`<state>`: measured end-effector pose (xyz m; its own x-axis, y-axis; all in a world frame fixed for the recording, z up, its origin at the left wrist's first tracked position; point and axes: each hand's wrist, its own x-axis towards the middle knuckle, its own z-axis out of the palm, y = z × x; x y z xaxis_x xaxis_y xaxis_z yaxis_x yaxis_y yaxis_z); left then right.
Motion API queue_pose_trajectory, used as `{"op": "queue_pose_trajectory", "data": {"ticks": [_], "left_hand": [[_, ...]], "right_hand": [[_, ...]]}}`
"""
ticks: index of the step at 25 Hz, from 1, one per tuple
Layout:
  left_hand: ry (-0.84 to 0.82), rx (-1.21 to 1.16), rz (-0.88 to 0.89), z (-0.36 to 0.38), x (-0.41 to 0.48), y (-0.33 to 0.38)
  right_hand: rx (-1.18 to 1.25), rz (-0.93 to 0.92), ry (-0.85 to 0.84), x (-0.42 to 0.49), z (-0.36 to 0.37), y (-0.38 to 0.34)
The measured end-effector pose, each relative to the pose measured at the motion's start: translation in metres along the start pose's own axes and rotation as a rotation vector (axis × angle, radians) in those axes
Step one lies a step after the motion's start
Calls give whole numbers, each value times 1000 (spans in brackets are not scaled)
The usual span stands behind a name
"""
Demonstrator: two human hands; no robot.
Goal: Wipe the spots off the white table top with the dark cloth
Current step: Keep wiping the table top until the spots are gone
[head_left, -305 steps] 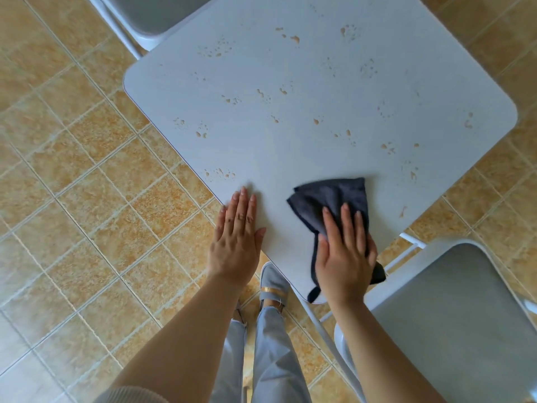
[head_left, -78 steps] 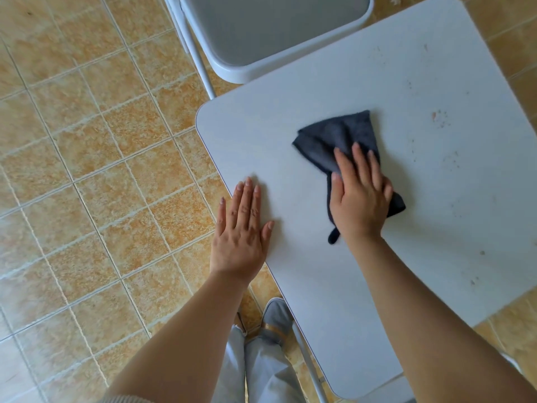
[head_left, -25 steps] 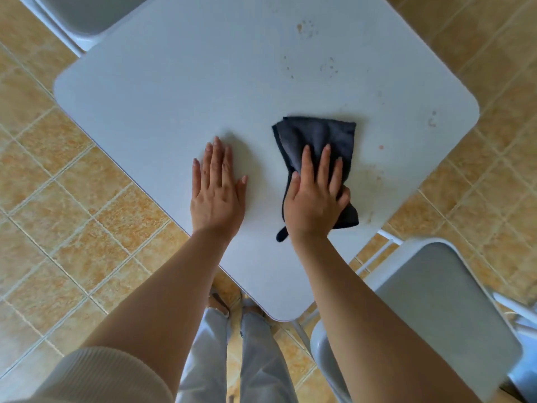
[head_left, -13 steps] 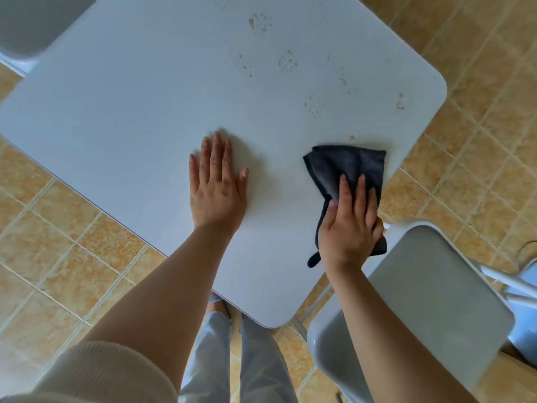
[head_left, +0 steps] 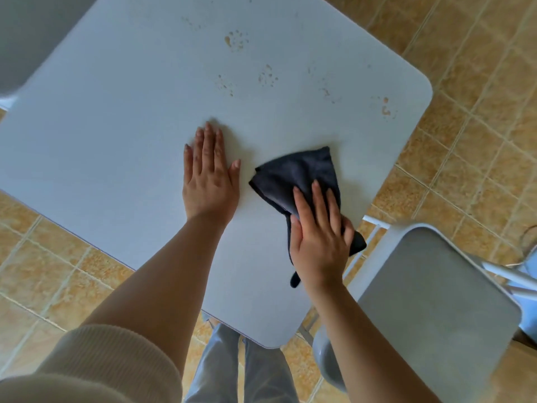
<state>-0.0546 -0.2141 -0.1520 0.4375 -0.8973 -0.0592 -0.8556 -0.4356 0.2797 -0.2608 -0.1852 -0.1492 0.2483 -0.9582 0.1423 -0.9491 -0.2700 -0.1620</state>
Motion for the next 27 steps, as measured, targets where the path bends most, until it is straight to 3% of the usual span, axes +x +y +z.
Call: {"op": "queue_pose_trajectory", "data": {"ticks": [4, 8, 10, 14, 18, 22, 27], "left_hand": [[32, 17, 17, 3, -1, -2], [32, 27, 15, 3, 1, -2], [33, 33, 17, 4, 0, -3], [46, 39, 21, 6, -2, -3], [45, 29, 22, 4, 0, -2], [40, 28, 26, 4, 0, -3], [75, 29, 23, 7, 1, -2]], "right_hand": [[-89, 263, -24, 36, 1, 35], [12, 457, -71, 122, 14, 21], [20, 414, -71, 147, 24, -4], [-28, 130, 5, 128, 31, -44], [-19, -24, -1, 72, 15, -15], [-97, 207, -35, 67, 3, 33], [13, 531, -131, 160, 7, 43]]}}
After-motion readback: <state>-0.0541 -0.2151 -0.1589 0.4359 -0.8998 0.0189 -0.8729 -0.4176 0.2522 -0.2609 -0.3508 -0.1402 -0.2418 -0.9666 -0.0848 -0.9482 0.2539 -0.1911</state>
